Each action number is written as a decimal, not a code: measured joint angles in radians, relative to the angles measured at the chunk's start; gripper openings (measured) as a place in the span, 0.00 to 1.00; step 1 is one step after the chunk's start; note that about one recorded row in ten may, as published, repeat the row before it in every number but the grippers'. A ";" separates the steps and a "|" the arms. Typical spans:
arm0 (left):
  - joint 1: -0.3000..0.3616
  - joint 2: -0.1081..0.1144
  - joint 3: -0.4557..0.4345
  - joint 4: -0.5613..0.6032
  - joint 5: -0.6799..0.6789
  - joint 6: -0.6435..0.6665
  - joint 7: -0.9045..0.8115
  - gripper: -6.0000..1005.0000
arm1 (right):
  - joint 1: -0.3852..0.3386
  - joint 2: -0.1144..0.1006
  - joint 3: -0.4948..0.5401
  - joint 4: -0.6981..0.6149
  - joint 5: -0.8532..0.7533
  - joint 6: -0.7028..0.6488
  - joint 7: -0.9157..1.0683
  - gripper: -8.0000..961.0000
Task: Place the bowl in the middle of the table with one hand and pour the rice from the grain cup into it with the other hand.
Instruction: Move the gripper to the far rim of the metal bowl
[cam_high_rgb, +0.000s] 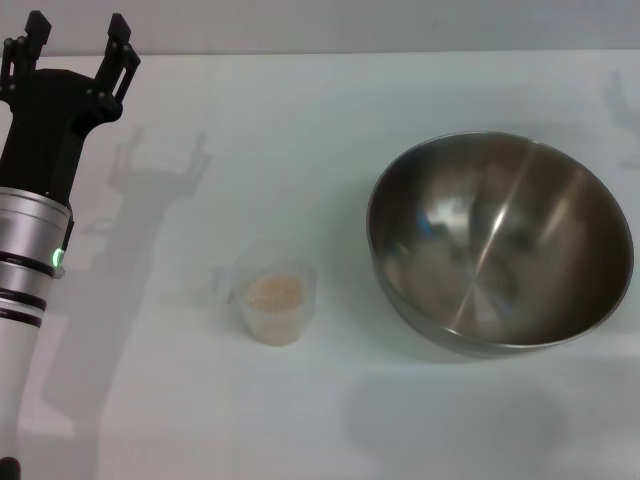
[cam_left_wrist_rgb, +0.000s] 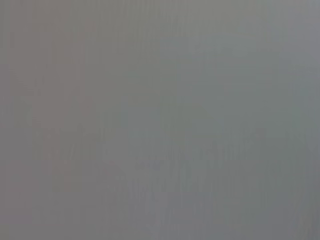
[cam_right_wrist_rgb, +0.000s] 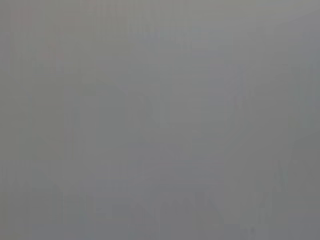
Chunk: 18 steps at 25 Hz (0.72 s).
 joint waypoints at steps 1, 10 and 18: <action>0.000 0.000 0.000 0.000 0.000 -0.001 0.000 0.83 | -0.001 0.000 -0.002 0.000 -0.001 -0.008 0.000 0.82; -0.001 0.000 0.000 0.000 0.000 0.002 0.000 0.83 | 0.001 0.001 -0.009 -0.002 -0.005 -0.022 0.001 0.81; -0.001 0.000 0.000 0.004 0.000 0.001 0.000 0.83 | 0.007 0.000 -0.018 -0.011 -0.005 -0.023 -0.004 0.81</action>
